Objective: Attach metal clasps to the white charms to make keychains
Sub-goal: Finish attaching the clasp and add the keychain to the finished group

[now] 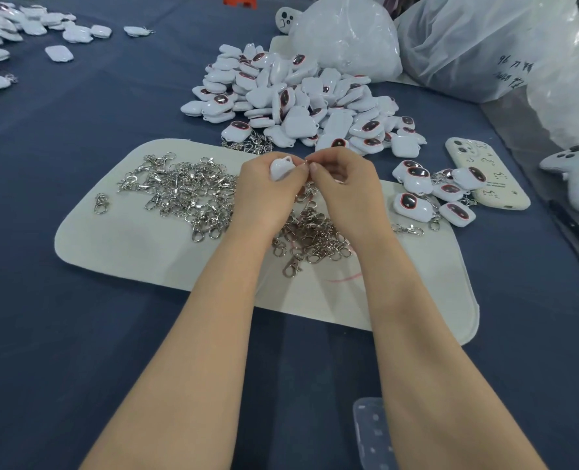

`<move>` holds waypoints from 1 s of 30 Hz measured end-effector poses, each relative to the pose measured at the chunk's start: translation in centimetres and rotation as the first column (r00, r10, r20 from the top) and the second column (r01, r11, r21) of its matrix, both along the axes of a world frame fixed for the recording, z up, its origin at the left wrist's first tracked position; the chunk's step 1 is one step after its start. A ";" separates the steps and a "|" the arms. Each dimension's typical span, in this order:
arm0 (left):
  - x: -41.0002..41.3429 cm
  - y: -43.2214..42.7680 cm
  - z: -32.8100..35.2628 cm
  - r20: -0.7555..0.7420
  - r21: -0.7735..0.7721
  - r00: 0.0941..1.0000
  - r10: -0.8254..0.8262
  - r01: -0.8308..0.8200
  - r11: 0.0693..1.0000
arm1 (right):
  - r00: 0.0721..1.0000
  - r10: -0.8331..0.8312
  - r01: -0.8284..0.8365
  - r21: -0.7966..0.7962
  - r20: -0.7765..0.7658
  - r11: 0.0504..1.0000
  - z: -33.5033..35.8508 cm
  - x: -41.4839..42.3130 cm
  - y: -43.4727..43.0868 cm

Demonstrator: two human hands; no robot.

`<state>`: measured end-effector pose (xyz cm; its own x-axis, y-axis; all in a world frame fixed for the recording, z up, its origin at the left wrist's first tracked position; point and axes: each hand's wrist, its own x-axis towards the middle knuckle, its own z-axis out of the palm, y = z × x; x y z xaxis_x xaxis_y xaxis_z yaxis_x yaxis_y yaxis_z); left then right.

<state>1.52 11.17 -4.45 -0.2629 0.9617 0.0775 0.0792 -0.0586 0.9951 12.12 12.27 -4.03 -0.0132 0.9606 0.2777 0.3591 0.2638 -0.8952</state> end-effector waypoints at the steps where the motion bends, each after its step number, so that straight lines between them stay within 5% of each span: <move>1: 0.0 0.0 0.0 -0.015 0.005 1.000 0.001 -0.001 1.000 | 1.000 -0.008 0.008 0.010 -0.003 1.000 0.0 0.0 0.0; 8: 0.2 0.2 -0.3 -0.150 0.044 0.988 0.035 -0.029 0.999 | 0.998 -0.056 0.057 0.066 -0.019 0.996 -0.3 -0.2 -0.1; 16: 0.1 0.0 -0.2 -0.113 0.044 0.992 0.049 -0.044 0.998 | 0.997 -0.058 0.059 0.018 -0.060 0.998 -0.3 -0.4 0.1; 23: 0.3 -0.3 -0.4 -0.443 0.151 0.888 0.125 -0.063 0.986 | 0.988 -0.052 0.032 0.139 0.146 0.990 -0.5 -0.2 0.1; 30: 0.2 0.1 -0.2 -0.221 0.058 0.969 0.110 -0.100 0.993 | 0.999 -0.037 0.037 0.035 0.000 0.999 0.1 0.1 0.2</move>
<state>1.72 11.24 -4.62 -0.3335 0.9236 0.1892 0.3073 -0.0832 0.9480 12.22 12.47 -3.96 0.0216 0.9500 0.3114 0.3700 0.2817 -0.8853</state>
